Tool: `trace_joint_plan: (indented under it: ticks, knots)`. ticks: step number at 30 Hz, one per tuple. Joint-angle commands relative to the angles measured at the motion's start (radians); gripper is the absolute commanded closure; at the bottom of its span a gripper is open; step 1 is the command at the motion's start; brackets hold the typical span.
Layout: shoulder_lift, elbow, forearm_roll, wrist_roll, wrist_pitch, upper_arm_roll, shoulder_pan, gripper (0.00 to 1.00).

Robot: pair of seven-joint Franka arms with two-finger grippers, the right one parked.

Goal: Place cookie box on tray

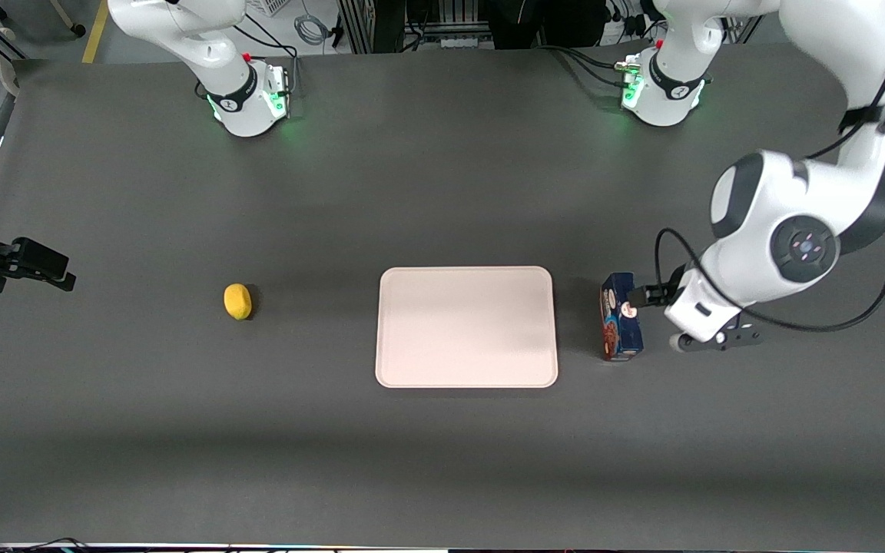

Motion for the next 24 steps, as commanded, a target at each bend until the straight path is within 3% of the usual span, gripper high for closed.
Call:
trace_joint_plan:
  ticks: [1, 8, 24]
  knots:
    - [0.078, -0.043, 0.047, 0.014, 0.102, -0.061, 0.0, 0.0]
    - [0.139, -0.126, 0.059, 0.014, 0.246, -0.084, -0.002, 0.0]
    - [0.325, -0.128, 0.127, -0.009, 0.437, -0.084, -0.008, 0.0]
